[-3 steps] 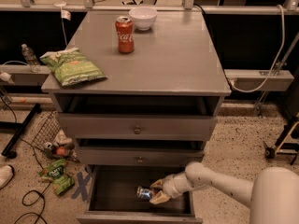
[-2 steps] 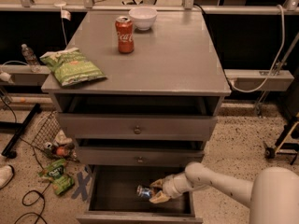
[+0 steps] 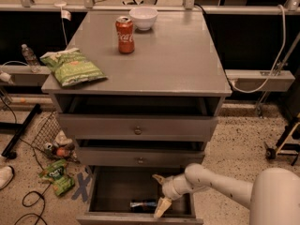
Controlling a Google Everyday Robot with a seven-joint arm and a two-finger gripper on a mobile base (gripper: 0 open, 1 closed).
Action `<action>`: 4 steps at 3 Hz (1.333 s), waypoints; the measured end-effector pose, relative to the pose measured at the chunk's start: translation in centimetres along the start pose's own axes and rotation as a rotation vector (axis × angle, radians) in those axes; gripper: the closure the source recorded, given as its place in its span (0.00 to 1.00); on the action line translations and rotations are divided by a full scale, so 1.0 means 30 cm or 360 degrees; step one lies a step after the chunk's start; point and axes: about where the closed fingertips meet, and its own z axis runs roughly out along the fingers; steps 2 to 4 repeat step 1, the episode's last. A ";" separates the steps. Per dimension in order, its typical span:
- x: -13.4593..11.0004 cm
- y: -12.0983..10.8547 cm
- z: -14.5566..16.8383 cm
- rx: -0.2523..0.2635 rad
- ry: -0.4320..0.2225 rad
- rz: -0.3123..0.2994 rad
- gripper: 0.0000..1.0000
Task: Place redbull can into bottom drawer
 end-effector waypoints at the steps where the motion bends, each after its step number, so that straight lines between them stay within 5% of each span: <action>1: 0.000 0.000 0.000 0.0000 0.0000 0.0000 0.00; 4: 0.000 0.000 0.000 0.0000 0.0000 0.0000 0.00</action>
Offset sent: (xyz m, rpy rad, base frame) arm 0.0000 0.0000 0.0000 0.0000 0.0000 0.0000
